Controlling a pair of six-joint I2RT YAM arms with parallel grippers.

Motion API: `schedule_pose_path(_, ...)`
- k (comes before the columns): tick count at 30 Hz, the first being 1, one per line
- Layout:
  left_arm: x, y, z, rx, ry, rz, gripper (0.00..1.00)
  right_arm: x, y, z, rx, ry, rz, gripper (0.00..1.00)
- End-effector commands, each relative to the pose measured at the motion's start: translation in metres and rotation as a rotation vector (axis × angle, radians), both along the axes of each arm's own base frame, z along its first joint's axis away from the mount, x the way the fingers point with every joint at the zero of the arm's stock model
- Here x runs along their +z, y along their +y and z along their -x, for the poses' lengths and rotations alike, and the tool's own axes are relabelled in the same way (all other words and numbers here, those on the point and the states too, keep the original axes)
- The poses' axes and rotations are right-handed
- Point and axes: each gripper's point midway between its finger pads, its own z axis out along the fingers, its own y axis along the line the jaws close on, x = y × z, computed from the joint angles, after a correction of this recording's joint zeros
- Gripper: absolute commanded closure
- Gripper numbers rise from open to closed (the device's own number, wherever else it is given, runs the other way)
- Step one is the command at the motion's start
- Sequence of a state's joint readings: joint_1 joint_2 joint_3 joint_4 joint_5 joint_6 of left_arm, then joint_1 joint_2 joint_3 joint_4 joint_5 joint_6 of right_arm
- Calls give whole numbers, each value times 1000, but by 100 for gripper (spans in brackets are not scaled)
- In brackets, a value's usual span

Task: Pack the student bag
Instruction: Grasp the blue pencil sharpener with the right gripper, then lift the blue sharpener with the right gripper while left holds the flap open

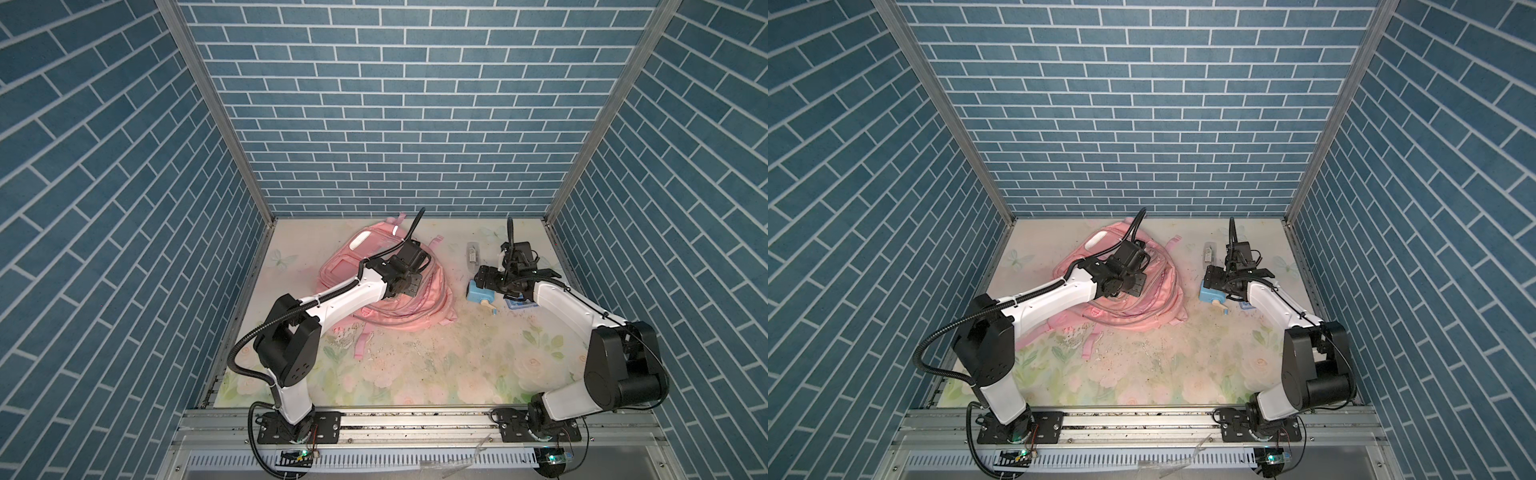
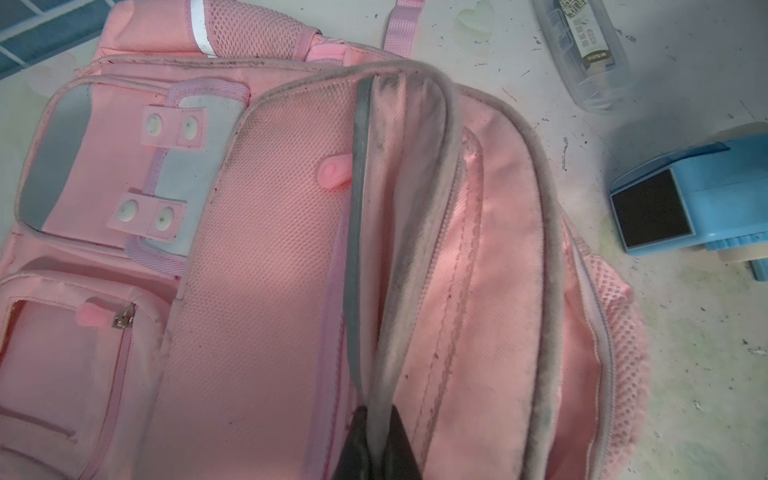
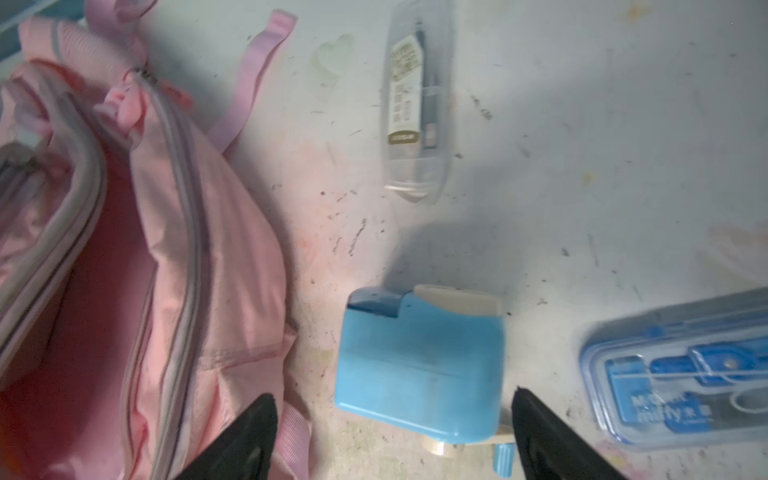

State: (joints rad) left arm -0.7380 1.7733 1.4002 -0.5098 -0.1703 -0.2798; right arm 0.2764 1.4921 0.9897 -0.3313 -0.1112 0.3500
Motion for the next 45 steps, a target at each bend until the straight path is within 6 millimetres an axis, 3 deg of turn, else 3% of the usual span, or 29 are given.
schedule_pose_path(1, 25, 5, -2, -5, -47, 56, 100, 18, 16, -5, 304, -143, 121, 12)
schedule_pose_path(6, 32, 15, -3, -29, -43, 80, 100, 12, 26, 3, 710, -285, 315, 12)
schedule_pose_path(9, 35, 17, -2, -33, -43, 88, 100, 7, 22, -6, 807, -319, 354, 13)
schedule_pose_path(13, 44, 18, -1, -38, -51, 114, 100, -17, 18, -17, 930, -230, 425, 16)
schedule_pose_path(19, 58, 28, -3, -20, -59, 165, 100, -43, 9, -26, 994, -115, 445, 22)
schedule_pose_path(24, 67, 34, -6, -9, -61, 202, 100, -38, 18, -18, 1036, -149, 370, 22)
schedule_pose_path(29, 73, 37, -9, -1, -68, 212, 100, -37, 14, -17, 1043, -149, 368, 21)
schedule_pose_path(36, 74, 37, -8, -6, -64, 217, 100, -16, 18, -9, 1103, -216, 321, 18)
schedule_pose_path(45, 69, 36, -7, -11, -52, 215, 100, -26, 14, -1, 1204, -176, 351, 17)
